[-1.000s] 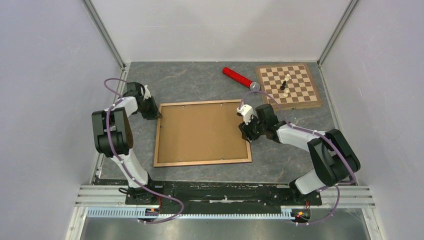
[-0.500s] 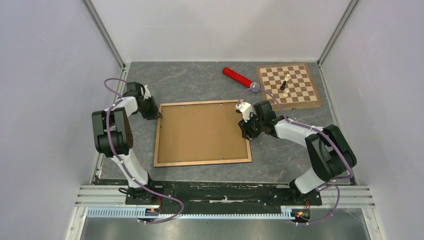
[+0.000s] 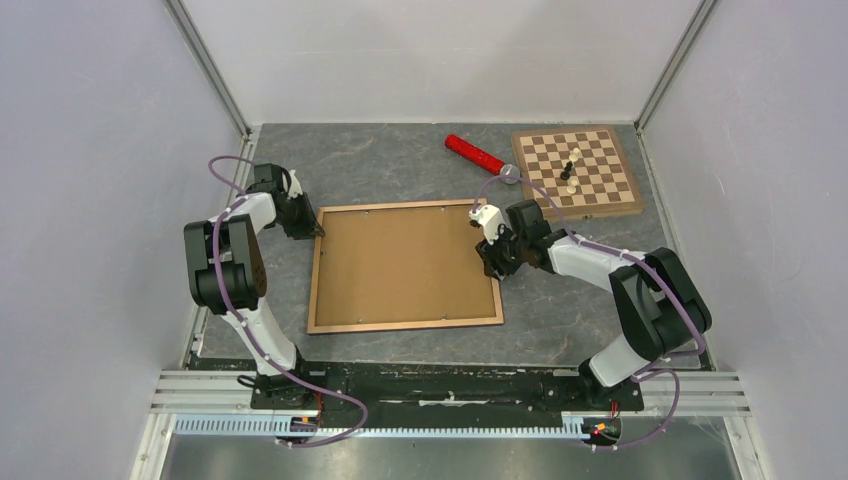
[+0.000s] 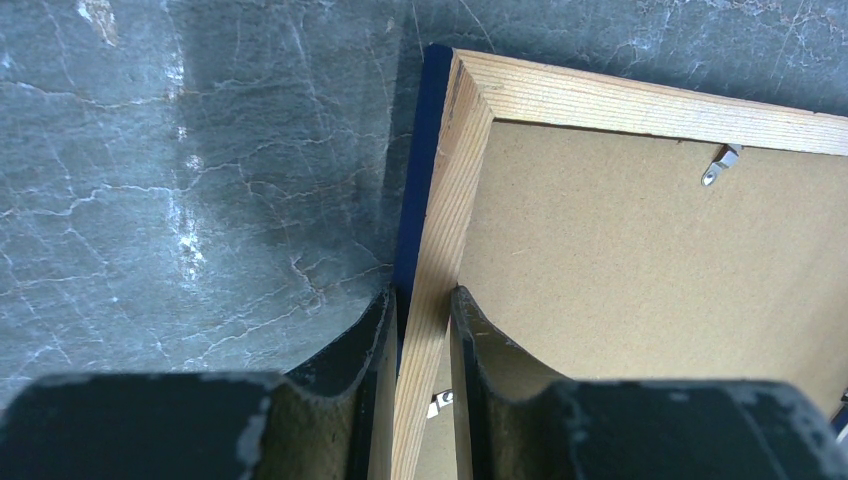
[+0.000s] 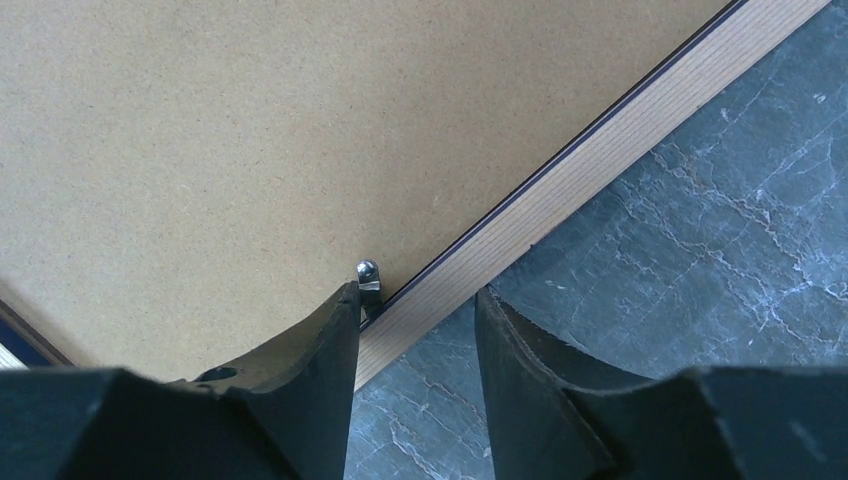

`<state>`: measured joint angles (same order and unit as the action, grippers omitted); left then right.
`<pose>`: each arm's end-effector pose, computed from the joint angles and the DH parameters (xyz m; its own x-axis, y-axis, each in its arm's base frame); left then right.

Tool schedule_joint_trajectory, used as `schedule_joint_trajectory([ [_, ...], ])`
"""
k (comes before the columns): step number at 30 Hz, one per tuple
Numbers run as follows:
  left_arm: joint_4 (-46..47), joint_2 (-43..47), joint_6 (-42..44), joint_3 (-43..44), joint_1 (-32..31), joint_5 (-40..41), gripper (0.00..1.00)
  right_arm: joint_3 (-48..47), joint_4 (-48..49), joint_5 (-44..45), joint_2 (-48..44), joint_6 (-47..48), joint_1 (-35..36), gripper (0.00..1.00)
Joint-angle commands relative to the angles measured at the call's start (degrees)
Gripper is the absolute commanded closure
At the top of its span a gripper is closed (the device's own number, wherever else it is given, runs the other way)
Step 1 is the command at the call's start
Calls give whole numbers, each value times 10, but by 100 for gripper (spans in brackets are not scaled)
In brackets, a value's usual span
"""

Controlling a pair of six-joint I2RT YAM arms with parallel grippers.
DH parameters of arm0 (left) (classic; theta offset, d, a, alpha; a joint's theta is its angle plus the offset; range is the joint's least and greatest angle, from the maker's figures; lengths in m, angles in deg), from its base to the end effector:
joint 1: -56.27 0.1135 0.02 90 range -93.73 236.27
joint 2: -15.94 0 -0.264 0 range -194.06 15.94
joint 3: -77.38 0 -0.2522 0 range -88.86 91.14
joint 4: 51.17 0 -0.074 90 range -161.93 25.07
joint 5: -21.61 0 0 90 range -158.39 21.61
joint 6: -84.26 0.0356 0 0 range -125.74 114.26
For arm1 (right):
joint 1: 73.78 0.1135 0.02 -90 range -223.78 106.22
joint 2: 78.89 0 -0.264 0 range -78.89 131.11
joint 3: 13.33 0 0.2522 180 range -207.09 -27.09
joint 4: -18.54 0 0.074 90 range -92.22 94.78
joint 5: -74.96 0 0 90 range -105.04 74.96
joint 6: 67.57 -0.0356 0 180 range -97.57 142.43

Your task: Put the photo into the frame

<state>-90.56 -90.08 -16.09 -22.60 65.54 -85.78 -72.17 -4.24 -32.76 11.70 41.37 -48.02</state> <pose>0.3615 0.0482 0.1585 -0.8771 -0.3169 -0.3608 -0.1916 0.9199 -0.3421 0.2653 0.1401 0.1569 -0.5078 -0.5883 -0.6293 -0.7801 0.6240 0.0461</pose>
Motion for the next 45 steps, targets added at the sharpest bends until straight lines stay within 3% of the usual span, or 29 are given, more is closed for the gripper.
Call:
schedule_joint_trajectory([
  [1, -32, -25, 15, -4, -6, 9, 98, -3, -13, 6, 15, 28, 6, 57],
  [9, -32, -26, 17, -2, -6, 15, 98, 2, 0, 26, 9, 61, 10, 67],
  [26, -40, -31, 25, 24, -15, 32, 98, 8, -20, 11, 11, 163, 27, 71],
  [32, -40, -30, 25, 22, -17, 31, 98, -23, -23, -46, 18, 42, 12, 43],
  [37, -40, -30, 26, 19, -17, 31, 98, -59, -29, -71, 20, -35, -9, 43],
  [45, -41, -29, 26, 21, -17, 28, 98, -79, -60, -62, 33, -31, -16, 48],
])
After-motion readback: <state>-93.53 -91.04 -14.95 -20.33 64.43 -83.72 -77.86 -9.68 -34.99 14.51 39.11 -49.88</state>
